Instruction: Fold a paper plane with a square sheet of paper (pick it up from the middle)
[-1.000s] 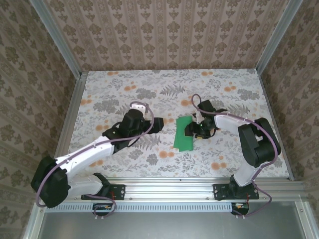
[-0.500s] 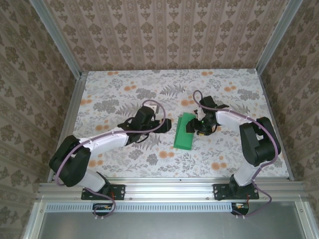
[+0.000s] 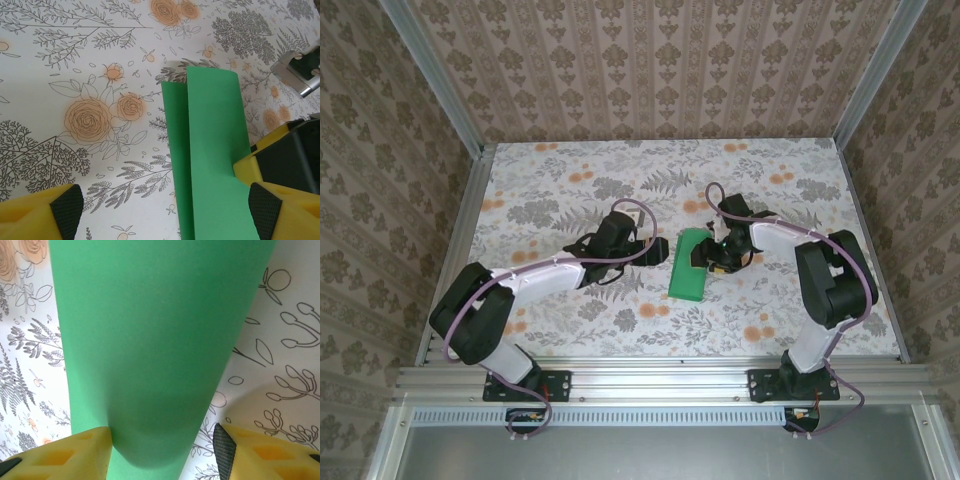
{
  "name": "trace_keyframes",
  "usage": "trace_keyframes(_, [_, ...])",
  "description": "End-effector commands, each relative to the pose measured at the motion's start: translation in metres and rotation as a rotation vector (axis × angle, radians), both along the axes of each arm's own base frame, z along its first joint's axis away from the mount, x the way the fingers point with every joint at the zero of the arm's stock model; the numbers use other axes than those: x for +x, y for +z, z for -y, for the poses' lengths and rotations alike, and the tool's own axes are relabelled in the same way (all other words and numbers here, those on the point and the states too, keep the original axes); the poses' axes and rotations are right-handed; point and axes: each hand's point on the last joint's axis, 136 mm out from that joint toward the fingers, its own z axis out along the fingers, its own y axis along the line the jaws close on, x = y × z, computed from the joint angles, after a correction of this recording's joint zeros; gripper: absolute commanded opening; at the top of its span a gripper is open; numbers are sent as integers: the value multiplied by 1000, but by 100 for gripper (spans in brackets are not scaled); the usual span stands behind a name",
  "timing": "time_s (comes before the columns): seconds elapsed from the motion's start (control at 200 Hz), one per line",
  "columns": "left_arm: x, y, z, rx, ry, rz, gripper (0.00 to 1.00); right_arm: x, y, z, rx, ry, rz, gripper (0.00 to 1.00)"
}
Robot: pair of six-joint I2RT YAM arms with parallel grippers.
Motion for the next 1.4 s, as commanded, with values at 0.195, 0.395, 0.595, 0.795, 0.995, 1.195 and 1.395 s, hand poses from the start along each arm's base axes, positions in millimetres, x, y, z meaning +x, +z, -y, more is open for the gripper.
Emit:
trace_keyframes(0.195, [5, 9, 12, -30, -28, -2, 87, -2, -11, -5, 18, -4, -39, 57])
trace_keyframes(0.395, [6, 6, 15, -23, -40, -11, 87, 2, -5, -11, 39, 20, -28, 58])
trace_keyframes(0.595, [7, 6, 17, -23, -45, -13, 87, 0, -1, -15, 31, 48, -35, 59])
trace_keyframes(0.795, [6, 5, 16, -20, -47, -17, 86, -4, -3, -12, -24, 57, -44, 58])
trace_keyframes(0.995, [6, 7, 17, -22, -52, -17, 85, -4, -12, -1, -103, 25, -63, 58])
trace_keyframes(1.195, [5, 6, 17, -19, -53, -23, 85, -2, -11, -7, -68, 4, -66, 59])
trace_keyframes(1.395, [5, 5, 19, -18, -61, -30, 83, -3, -16, -2, -104, 5, -93, 59])
